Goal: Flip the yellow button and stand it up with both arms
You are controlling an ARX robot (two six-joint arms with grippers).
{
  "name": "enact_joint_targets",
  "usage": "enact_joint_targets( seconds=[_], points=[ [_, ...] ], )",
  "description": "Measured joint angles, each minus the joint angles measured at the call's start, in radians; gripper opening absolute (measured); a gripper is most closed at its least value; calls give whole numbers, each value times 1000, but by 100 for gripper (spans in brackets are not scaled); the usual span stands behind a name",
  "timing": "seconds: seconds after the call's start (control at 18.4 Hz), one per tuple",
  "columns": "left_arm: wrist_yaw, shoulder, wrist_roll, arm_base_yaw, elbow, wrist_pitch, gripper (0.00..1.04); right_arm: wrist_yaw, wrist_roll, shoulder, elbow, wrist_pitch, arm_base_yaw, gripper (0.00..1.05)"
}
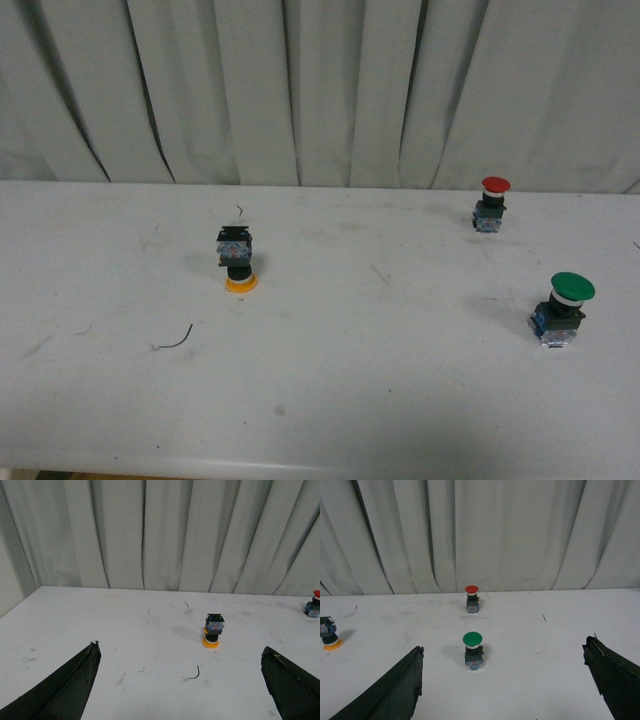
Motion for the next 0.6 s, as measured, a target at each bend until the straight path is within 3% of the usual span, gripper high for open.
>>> enact_joint_targets(
  seconds=[0.6],
  points=[
    [0, 0, 0, 0, 0, 0, 98, 0, 0, 0, 0, 0, 0, 98]
  ],
)
